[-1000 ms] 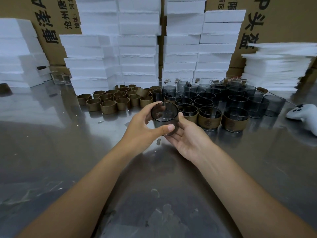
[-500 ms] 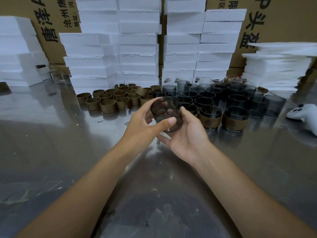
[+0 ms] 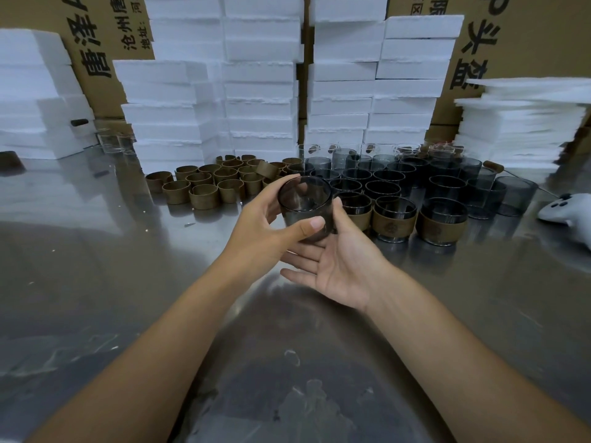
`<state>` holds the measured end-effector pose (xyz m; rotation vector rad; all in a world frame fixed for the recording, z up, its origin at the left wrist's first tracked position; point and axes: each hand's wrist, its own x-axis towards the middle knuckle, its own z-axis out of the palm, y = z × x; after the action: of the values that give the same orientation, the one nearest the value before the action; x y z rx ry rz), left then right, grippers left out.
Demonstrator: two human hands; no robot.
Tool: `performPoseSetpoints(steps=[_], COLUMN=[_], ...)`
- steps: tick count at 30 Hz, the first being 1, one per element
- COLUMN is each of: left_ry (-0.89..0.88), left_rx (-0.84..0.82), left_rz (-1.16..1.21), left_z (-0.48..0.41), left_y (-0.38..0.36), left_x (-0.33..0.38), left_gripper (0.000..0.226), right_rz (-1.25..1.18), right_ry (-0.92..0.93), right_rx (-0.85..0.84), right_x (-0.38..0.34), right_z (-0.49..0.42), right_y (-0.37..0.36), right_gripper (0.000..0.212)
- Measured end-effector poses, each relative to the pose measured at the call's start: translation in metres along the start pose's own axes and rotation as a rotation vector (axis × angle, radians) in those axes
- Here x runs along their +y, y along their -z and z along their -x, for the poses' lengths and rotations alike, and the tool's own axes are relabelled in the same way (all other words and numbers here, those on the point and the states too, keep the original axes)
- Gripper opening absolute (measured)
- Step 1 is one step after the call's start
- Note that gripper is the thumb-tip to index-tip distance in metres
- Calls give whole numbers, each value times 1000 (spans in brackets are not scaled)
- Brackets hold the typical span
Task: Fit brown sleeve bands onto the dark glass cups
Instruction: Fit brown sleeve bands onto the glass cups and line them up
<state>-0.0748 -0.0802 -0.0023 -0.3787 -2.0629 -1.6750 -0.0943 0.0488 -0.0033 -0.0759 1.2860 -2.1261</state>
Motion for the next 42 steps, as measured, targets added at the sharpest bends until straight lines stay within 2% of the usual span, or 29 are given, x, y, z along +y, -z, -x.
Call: performPoseSetpoints(steps=[8,11,14,19,23,26,28,30,34,42], left_ry=[15,31,25,40,98,177,212,254,297,342], left_rx=[-25,-30,-31,-13,20,83,65,30,-32,-4], left_rz=[-68,-75,-86,-66,84,162,215,284,364,485], left_z=[1,2,2,1,1,0,-1,-1,-1,-2], left_y=[2,2,1,0,-3,-3,-3,-2,-2,0], left_x=[-2,-2,-2,-2,1,0,0,0,-3,-6], left_gripper=[68,74,71,59,41,55,57,57,50,38], right_rz=[-9,-86,-122,-82,203,381,458,510,531,424], right_ry=[120,162,177,183,292,427,513,561,560,547], right_rx=[204,210,188,178,290,298,274,250,263,285], right_x=[-6,-8,-7,-5,-2,0,2,3,3,2], right_z=[2,2,2,2,-1,0,2,3,2,0], right_y=[2,2,0,-4,-6,-9,-10,-11,-10,-7], right_gripper=[47,35,30,37,34,37,37,26,24,31])
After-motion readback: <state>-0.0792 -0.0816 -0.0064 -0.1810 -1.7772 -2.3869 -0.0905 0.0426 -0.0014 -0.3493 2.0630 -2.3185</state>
